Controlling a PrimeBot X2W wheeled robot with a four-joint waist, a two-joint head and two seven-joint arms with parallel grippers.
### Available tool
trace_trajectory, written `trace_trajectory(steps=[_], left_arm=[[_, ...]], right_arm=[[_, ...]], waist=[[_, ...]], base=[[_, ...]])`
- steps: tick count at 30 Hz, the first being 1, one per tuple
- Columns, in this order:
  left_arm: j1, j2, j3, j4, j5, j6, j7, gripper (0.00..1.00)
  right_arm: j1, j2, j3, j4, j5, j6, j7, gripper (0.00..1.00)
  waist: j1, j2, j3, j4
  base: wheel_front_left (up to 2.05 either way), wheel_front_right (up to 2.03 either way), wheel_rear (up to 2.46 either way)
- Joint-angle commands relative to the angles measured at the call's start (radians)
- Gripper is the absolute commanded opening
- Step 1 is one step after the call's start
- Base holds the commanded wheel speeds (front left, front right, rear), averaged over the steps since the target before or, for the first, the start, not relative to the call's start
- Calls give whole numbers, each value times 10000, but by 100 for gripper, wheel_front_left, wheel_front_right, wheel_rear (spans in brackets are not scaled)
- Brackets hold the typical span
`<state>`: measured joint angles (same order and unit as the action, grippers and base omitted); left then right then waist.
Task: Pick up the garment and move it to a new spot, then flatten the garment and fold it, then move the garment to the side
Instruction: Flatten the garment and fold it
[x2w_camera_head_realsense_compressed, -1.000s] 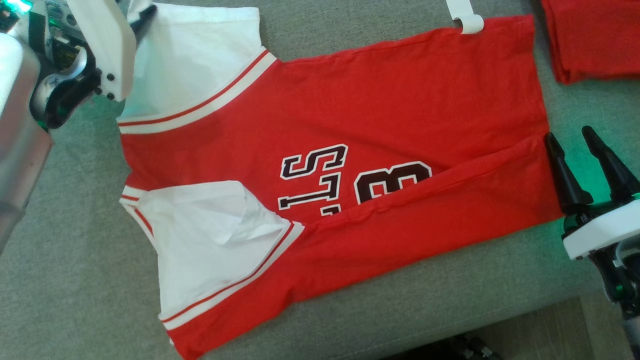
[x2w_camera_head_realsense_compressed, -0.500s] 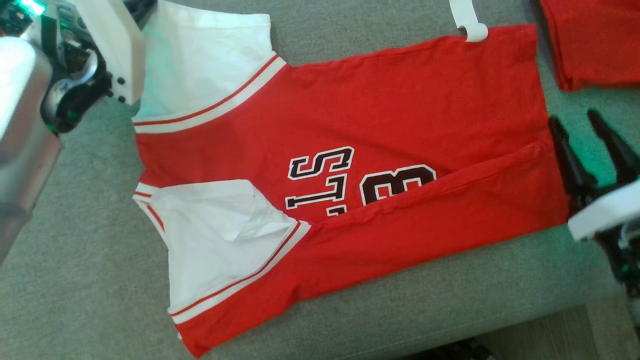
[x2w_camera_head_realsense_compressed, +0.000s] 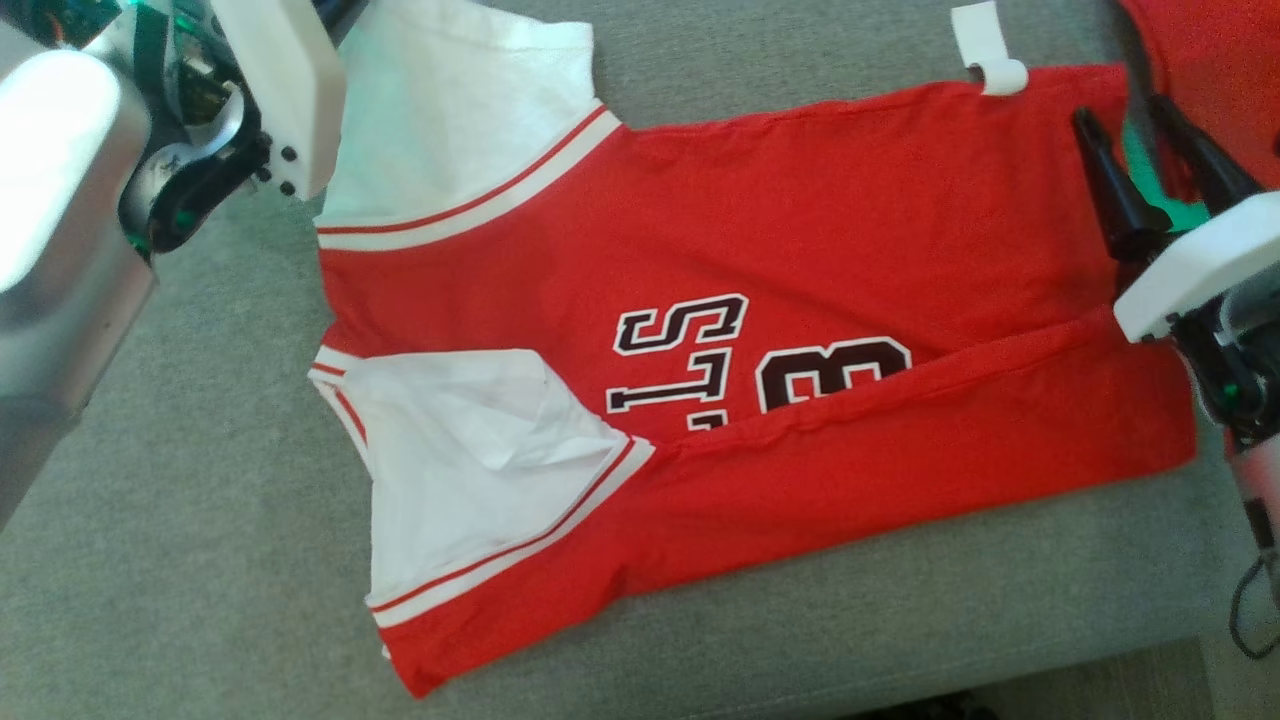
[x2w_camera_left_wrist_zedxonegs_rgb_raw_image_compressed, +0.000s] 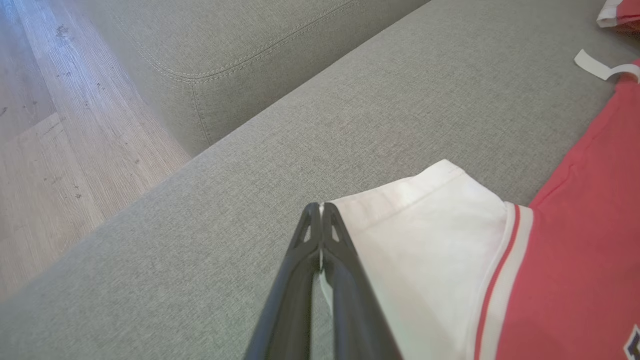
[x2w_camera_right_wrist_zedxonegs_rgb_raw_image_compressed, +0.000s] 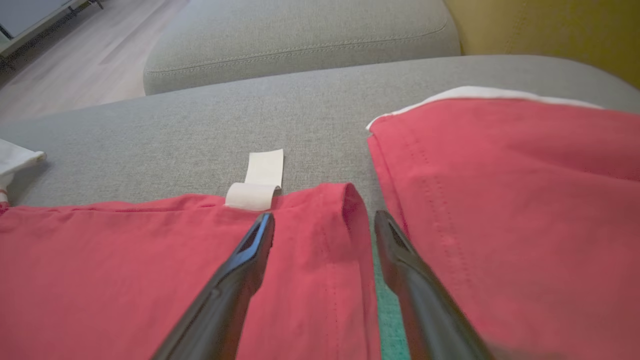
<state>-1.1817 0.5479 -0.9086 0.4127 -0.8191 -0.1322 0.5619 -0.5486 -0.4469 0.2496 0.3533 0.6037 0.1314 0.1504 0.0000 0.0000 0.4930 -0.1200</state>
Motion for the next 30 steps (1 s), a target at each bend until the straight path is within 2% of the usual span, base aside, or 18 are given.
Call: trace_trajectory(steps=[1,7,8,10,11,12,13,14,19,30], left_arm=[[-605,355,331,-314,-32,16,-98,0],[-740,342,153,-362,-90,16,-274,0],[-749,345,126,-352,-98,16,-309,0],[-755,366,88,-315,-125,16,-396,0],[-768,397,62,-289,-99,16,-447,0],[-780,422,32,-266,-65,16,-507,0],[-783,432,15,-236,-60,16,-566,0],[-792,440,13,-218,-56,16,-658,0],[-903,513,-9,-209,6,16,-1424,0],[-1389,581,175,512,260,16,-3871,0]], right_arm=[[-160,-168,185,-6,196,-7,-41,100],[-885,-293,808,976,627,-7,-309,100],[-979,-311,903,1088,687,-7,-366,93],[-1146,-357,1084,1294,794,-7,-494,73],[-1221,-397,1181,1399,816,-7,-559,50],[-1294,-428,1276,1503,852,-7,-613,35],[-1369,-447,1358,1603,900,-7,-674,9],[-1438,-466,1435,1696,948,-7,-738,0],[-1772,-592,1749,2029,1247,-7,-1086,0],[-2823,-1045,2121,2465,1956,-7,-1418,0]], waist=[[0,0,46,97],[0,0,64,289],[0,0,56,310],[0,0,30,343],[0,0,18,356],[0,0,5,367],[0,0,-11,376],[0,0,-27,386],[0,0,-118,440],[0,0,-262,668]], base=[[0,0,0],[0,0,0],[0,0,0],[0,0,0],[0,0,0],[0,0,0],[0,0,0],[0,0,0],[0,0,0],[0,0,0]])
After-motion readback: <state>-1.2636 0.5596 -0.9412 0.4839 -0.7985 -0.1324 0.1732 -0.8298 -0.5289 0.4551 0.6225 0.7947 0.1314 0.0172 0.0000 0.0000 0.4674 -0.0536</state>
